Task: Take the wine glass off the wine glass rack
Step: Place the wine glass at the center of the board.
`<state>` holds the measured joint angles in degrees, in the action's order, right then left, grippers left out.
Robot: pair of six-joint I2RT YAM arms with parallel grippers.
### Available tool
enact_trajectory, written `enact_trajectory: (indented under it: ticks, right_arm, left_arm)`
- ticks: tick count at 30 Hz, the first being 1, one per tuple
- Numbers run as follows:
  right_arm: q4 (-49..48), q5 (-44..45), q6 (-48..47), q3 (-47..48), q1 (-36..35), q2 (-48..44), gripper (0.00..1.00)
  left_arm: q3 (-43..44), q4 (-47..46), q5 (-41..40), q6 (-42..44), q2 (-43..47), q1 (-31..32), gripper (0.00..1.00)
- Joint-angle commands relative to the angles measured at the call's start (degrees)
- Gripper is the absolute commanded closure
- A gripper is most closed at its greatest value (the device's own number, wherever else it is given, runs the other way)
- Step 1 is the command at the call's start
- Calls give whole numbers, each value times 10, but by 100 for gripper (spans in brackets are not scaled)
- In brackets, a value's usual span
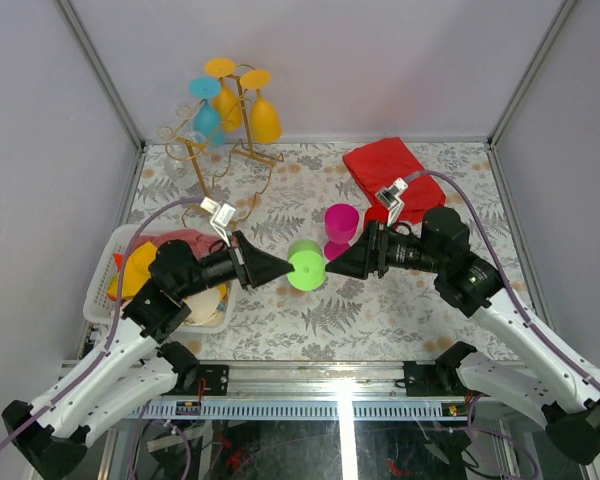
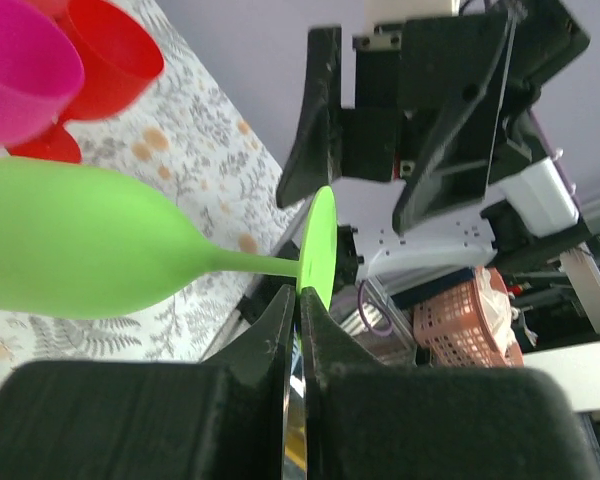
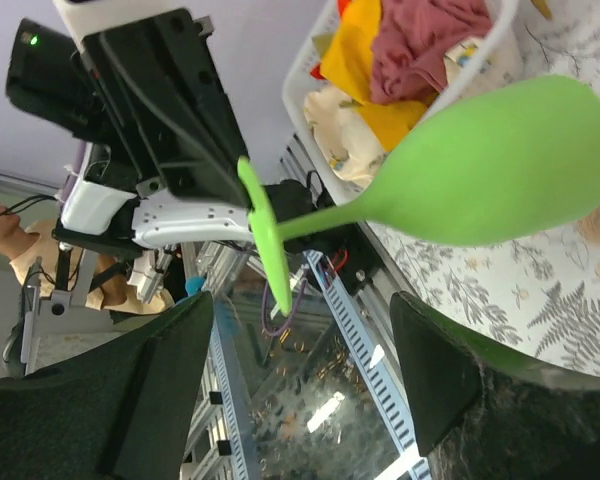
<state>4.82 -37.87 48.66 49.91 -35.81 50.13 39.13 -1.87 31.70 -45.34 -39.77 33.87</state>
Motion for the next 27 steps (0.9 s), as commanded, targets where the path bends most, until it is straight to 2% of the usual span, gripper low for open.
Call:
enact_trajectory:
  ticks: [1, 6, 10, 16, 22, 25, 27]
  right_arm:
    - [5, -5, -8, 3, -9, -6, 24]
    - [-17, -18, -7, 10, -41, -2, 30]
    - [35, -17, -44, 33, -43, 9, 48]
    - [-2, -54, -31, 3, -49, 12, 66]
    - [-11, -88, -37, 1, -64, 22, 71]
    - [-5, -69, -48, 8, -75, 35, 89]
    - [-12, -50, -50, 10, -78, 40, 99]
  left_arm:
    - [-51, -90, -81, -22, 28, 74, 100]
    - [-57, -94, -153, -10, 2, 160, 100]
    - [-60, -102, -209, -6, 12, 210, 100]
    - [-84, -92, -264, -13, 40, 233, 100]
    - [-108, -100, -289, -23, 56, 234, 100]
    - [-120, -117, -288, -28, 62, 234, 99]
    - [-125, -116, -288, -31, 65, 234, 91]
